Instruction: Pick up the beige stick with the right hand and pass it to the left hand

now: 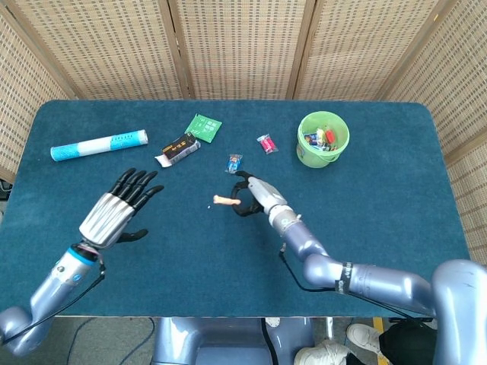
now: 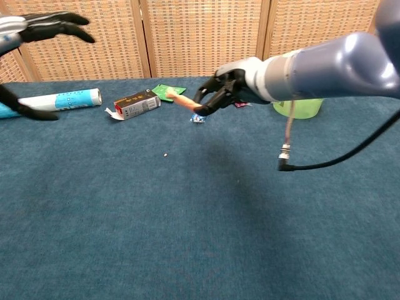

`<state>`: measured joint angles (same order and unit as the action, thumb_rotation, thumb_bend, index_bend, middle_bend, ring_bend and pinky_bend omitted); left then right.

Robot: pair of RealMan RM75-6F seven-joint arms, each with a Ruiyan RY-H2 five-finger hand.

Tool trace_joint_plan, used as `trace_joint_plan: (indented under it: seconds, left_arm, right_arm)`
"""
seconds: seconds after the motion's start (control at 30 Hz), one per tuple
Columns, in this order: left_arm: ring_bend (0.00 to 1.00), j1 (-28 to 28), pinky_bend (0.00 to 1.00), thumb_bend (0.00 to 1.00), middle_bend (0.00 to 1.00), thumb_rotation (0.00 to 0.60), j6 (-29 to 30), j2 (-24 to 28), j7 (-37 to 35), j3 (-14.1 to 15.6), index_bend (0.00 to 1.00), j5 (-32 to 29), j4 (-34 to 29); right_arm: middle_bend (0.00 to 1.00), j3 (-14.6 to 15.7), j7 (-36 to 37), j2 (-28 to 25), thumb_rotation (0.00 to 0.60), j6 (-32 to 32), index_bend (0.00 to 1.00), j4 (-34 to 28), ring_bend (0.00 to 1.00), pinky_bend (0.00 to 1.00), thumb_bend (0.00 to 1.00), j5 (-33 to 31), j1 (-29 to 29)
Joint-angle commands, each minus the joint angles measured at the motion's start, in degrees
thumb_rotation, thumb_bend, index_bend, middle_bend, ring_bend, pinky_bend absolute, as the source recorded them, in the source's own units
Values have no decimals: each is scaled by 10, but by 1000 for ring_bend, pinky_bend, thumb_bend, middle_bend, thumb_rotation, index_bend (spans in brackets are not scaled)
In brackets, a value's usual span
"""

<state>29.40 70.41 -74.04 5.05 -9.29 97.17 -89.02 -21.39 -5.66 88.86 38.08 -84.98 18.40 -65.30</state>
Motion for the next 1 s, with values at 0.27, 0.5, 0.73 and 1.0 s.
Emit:
trace_joint_plan:
  seconds: [0.27,0.5,0.73,1.0]
  left_arm:
    - [0,75,0,91,0,600,-49,-77,23,-18,308,-6,65]
    - [0,86,0,132,0,600,-48,-110,57,-10,347,-19,87]
    - [0,96,0,193,0,600,-37,-163,54,-2,378,-23,130]
    - [0,108,0,207,0,600,-18,-222,52,0,401,-25,186]
  right_arm:
    - [141,15,-28,38,600,27,647,13,0,0,598,-51,-41]
    - [141,20,-28,43,600,29,648,18,0,0,598,-53,-41]
    - [141,22,-21,45,600,25,648,14,0,0,599,-42,-34]
    - [141,20,-11,45,600,23,650,5,0,0,598,-34,-27]
